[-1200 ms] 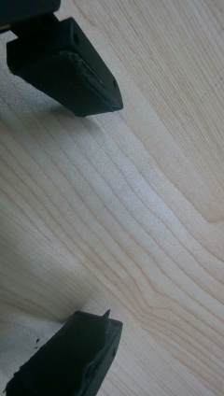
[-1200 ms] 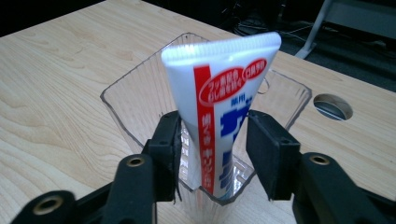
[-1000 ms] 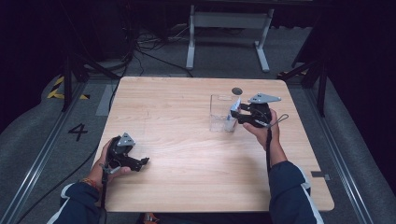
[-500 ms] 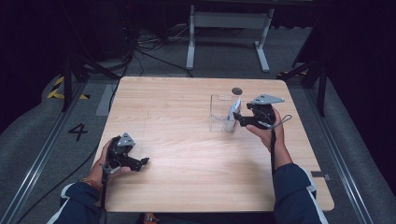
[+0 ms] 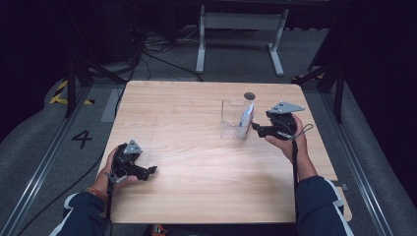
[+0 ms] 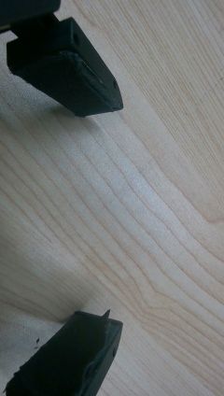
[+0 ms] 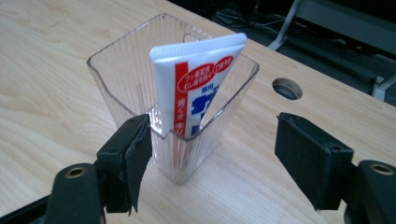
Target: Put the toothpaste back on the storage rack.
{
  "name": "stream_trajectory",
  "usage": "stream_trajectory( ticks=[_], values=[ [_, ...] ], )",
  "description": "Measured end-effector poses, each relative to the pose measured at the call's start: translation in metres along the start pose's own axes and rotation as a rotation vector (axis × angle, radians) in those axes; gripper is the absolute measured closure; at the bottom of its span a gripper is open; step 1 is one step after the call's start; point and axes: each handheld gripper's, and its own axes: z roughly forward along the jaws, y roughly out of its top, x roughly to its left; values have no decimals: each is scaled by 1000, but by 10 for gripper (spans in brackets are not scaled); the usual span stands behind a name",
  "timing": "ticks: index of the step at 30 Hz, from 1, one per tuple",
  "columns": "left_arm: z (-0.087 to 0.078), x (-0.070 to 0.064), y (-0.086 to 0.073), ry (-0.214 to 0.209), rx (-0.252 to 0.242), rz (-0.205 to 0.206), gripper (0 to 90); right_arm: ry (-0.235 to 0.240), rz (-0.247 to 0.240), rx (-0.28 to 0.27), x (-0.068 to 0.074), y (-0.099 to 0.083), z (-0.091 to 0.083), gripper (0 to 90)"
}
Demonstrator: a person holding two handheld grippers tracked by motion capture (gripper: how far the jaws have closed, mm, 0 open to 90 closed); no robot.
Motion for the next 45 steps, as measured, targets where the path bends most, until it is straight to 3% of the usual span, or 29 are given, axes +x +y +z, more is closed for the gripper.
stream_trajectory(
  ticks=[17, 25, 31, 35, 45],
  values=[
    [0, 0, 0, -1, 1, -5, 4, -22, -120, 90, 9, -24, -24, 276],
    [0, -1, 0, -1, 1, -5, 4, -30, -128, 132, 5, -47, -30, 262],
    [0, -1, 0, -1, 1, -6, 4, -18, -123, 125, 3, -62, -34, 257],
    [0, -1, 0, 0, 3, -7, 4, -10, -145, 126, 3, -76, -37, 245],
    [0, -1, 0, 1, 2, -7, 5, -21, -97, 122, -7, -104, -49, 239]
  ],
)
